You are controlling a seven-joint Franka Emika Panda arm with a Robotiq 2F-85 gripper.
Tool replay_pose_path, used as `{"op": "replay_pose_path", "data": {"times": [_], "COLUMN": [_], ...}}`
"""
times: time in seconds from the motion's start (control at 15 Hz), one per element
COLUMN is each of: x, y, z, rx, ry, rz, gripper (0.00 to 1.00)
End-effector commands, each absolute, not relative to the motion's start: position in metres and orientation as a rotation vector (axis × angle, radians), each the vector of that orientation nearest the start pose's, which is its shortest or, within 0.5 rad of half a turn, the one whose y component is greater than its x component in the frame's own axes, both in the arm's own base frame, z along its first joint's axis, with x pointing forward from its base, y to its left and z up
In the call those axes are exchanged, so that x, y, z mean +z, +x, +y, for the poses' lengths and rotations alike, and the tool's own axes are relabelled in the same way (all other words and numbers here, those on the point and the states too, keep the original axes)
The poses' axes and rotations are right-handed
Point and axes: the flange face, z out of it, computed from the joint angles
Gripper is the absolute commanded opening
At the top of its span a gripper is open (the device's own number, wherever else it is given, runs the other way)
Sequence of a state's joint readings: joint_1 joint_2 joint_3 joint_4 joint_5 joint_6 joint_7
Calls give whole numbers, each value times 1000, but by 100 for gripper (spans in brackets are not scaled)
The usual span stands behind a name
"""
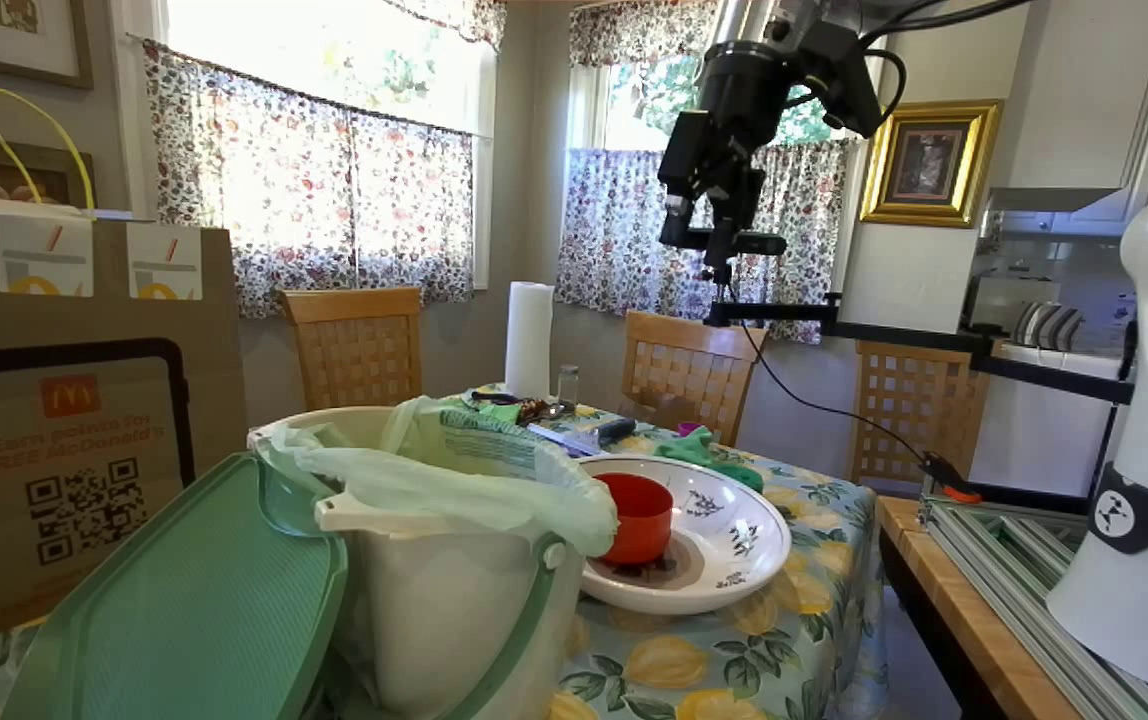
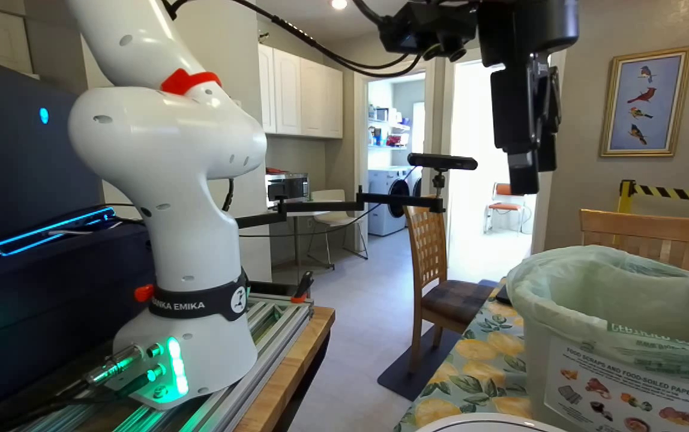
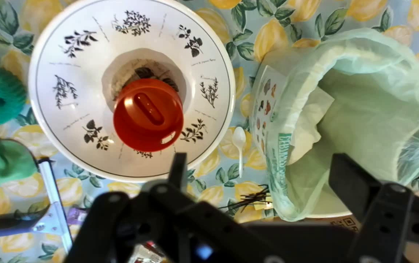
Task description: Move the orange bowl away
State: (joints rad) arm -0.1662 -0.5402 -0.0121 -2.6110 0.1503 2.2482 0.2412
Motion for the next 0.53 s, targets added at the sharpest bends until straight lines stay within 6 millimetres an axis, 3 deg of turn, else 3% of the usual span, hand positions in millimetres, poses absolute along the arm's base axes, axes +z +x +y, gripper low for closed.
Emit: {"op": "replay_pose_path", "data": {"times": [0.0,0.47], "x": [442,441], "y": [383,383], "z": [-67,-68], "rx": [-251,-254], "ry": [-2899,-2893], "rz": [766,789], "gripper": [100,100]}}
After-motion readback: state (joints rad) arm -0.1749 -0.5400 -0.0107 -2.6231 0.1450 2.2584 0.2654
